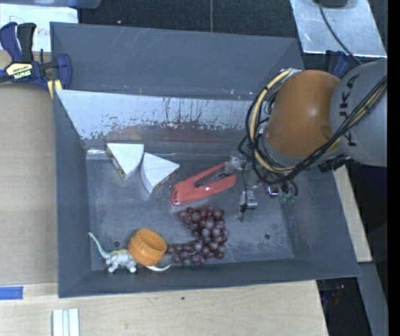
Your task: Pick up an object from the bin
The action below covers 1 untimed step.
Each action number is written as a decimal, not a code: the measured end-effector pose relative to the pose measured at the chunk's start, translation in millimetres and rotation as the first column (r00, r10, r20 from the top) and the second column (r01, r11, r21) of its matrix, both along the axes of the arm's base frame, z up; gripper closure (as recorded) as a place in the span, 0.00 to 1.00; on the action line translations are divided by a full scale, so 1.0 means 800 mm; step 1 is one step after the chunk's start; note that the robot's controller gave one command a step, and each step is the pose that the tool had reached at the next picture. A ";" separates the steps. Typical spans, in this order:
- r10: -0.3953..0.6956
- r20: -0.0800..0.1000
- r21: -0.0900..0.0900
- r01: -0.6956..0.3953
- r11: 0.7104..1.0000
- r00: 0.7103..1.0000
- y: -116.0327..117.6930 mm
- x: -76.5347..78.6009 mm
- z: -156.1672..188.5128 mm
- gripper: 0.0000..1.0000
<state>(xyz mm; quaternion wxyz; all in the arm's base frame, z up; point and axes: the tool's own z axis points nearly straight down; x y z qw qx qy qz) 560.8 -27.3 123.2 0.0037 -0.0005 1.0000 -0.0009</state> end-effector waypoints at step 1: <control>-0.017 0.001 0.001 0.017 1.000 1.000 0.034 0.005 -0.020 0.00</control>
Offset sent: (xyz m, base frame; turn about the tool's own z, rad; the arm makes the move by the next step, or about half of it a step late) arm 0.0282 0.0474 -0.0122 -0.2625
